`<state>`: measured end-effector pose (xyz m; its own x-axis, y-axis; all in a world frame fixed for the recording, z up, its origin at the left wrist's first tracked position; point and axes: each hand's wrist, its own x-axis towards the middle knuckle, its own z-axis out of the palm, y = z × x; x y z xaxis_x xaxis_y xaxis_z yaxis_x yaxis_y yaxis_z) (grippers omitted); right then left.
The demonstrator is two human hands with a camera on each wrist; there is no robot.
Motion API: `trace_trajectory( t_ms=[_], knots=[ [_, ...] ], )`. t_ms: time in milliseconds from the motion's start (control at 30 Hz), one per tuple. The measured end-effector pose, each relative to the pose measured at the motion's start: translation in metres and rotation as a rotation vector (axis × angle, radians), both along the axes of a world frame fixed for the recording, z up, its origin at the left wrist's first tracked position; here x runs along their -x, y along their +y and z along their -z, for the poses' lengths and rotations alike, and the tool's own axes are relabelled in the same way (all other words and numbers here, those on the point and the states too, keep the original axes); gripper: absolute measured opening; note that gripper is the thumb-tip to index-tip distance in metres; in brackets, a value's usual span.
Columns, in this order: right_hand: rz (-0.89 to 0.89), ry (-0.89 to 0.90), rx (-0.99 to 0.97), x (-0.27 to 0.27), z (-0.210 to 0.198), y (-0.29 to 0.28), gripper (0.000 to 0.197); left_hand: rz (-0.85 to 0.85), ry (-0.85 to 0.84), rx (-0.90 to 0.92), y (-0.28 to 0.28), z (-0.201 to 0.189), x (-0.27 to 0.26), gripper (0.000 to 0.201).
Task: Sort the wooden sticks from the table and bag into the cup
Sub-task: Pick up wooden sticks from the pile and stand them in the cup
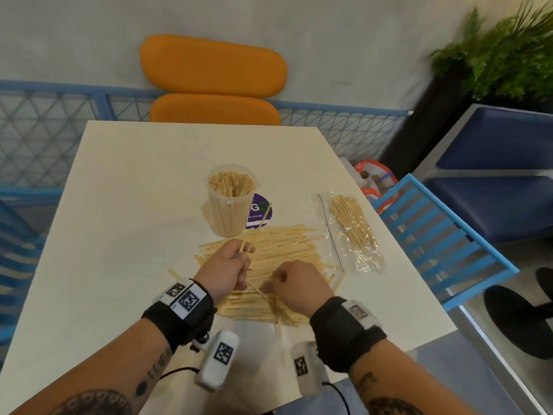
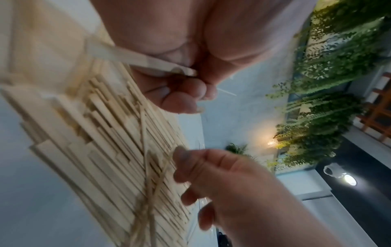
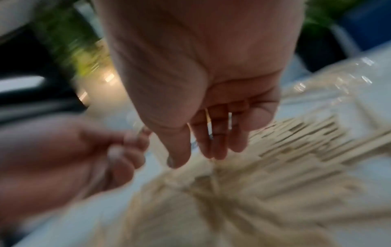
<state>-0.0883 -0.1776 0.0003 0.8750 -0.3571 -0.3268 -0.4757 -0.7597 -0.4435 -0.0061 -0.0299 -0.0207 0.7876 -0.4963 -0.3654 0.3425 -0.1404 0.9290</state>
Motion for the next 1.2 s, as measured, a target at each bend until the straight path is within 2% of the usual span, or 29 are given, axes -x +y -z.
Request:
trace_trajectory(
  t_ms=[67, 133, 267, 367, 533, 600, 667, 867, 933, 1033, 1133, 1200],
  knots=[
    [-0.047, 0.088, 0.171, 0.005, 0.011, 0.007, 0.036, -0.084, 0.084, -0.003, 0.0, 0.003, -0.003, 0.028],
    [-0.081, 0.078, 0.243, 0.005, 0.017, 0.013, 0.034, -0.14, 0.139, -0.017, 0.001, 0.004, -0.004, 0.027],
    [-0.102, 0.046, 0.252, 0.0, 0.02, 0.014, 0.019, -0.188, 0.231, -0.021, 0.003, 0.0, -0.003, 0.024],
    [-0.128, 0.036, 0.257, -0.001, 0.022, 0.011, 0.018, -0.188, 0.259, -0.003, 0.006, 0.0, -0.002, 0.02],
    [-0.148, -0.01, 0.264, -0.004, 0.018, 0.004, 0.021, -0.151, 0.196, 0.018, 0.013, 0.0, -0.003, 0.017],
    [-0.082, -0.084, 0.186, -0.005, 0.011, -0.002, 0.023, -0.118, 0.147, 0.017, 0.014, 0.001, -0.003, 0.021],
    [0.047, -0.184, 0.026, -0.009, 0.002, -0.009, 0.022, -0.086, 0.102, 0.008, 0.012, 0.005, -0.002, 0.026],
    [0.462, -0.428, -0.664, -0.025, -0.031, 0.0, 0.024, 0.108, -0.001, -0.022, -0.005, -0.007, 0.008, 0.021],
    [0.507, -0.509, -0.696, -0.029, -0.036, 0.003, 0.02, 0.176, -0.068, -0.044, -0.009, -0.011, 0.012, 0.021],
    [0.456, -0.577, -0.576, -0.029, -0.037, 0.006, 0.015, 0.253, -0.148, -0.091, -0.01, -0.016, 0.015, 0.018],
    [0.402, -0.579, -0.491, -0.026, -0.033, 0.011, 0.012, 0.269, -0.158, -0.081, -0.012, -0.019, 0.017, 0.021],
    [0.392, -0.573, -0.511, -0.022, -0.029, 0.017, 0.009, 0.251, -0.145, -0.064, -0.015, -0.019, 0.018, 0.02]
  ],
)
